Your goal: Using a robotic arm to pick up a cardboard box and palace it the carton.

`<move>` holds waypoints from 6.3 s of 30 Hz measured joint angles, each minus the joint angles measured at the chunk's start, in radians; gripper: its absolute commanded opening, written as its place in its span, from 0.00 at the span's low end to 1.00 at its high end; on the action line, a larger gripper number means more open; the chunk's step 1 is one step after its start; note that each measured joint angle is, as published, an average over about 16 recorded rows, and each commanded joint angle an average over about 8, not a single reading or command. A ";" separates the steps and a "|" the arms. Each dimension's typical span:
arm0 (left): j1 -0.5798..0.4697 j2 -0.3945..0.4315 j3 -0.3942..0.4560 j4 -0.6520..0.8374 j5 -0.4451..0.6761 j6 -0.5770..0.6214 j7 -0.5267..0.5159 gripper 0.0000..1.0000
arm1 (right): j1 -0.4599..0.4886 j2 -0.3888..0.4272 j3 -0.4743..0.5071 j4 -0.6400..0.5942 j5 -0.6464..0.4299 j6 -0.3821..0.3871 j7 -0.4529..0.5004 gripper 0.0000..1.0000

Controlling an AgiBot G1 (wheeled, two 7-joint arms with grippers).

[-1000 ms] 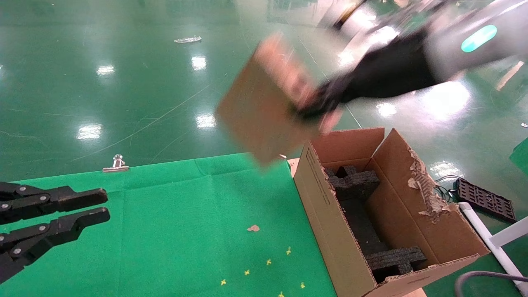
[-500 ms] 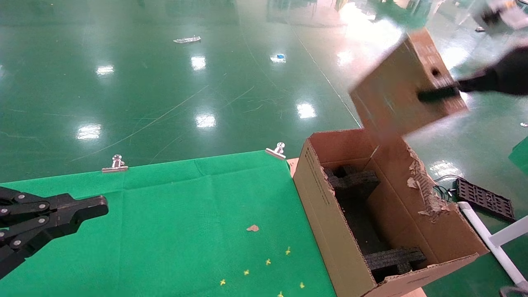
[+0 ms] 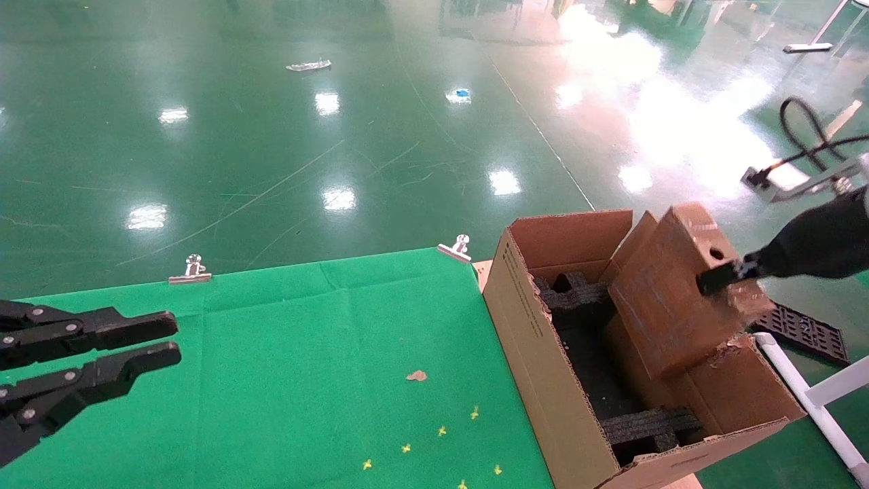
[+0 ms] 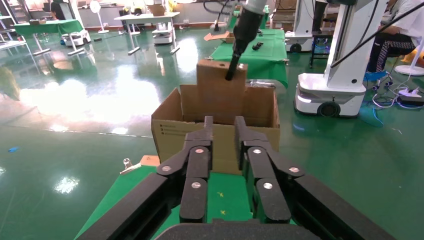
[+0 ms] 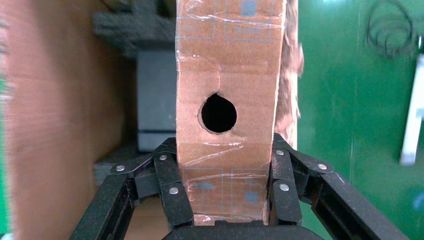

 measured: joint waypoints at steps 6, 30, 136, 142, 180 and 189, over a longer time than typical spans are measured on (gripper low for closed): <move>0.000 0.000 0.000 0.000 0.000 0.000 0.000 1.00 | -0.065 -0.052 -0.019 -0.093 -0.002 0.019 -0.008 0.00; 0.000 -0.001 0.001 0.000 -0.001 -0.001 0.001 1.00 | -0.359 -0.246 -0.029 -0.377 0.051 0.169 -0.076 0.00; -0.001 -0.002 0.005 0.001 -0.004 -0.002 0.003 1.00 | -0.492 -0.118 0.673 0.070 0.498 0.083 -0.800 1.00; -0.001 -0.002 0.006 0.001 -0.004 -0.002 0.003 1.00 | -0.609 -0.115 0.791 0.167 0.545 0.049 -0.822 1.00; -0.001 -0.003 0.007 0.001 -0.005 -0.003 0.004 1.00 | -1.179 -0.101 1.364 0.638 0.776 -0.117 -0.931 1.00; -0.001 -0.003 0.007 0.001 -0.005 -0.003 0.004 1.00 | -1.162 -0.101 1.348 0.625 0.769 -0.112 -0.928 1.00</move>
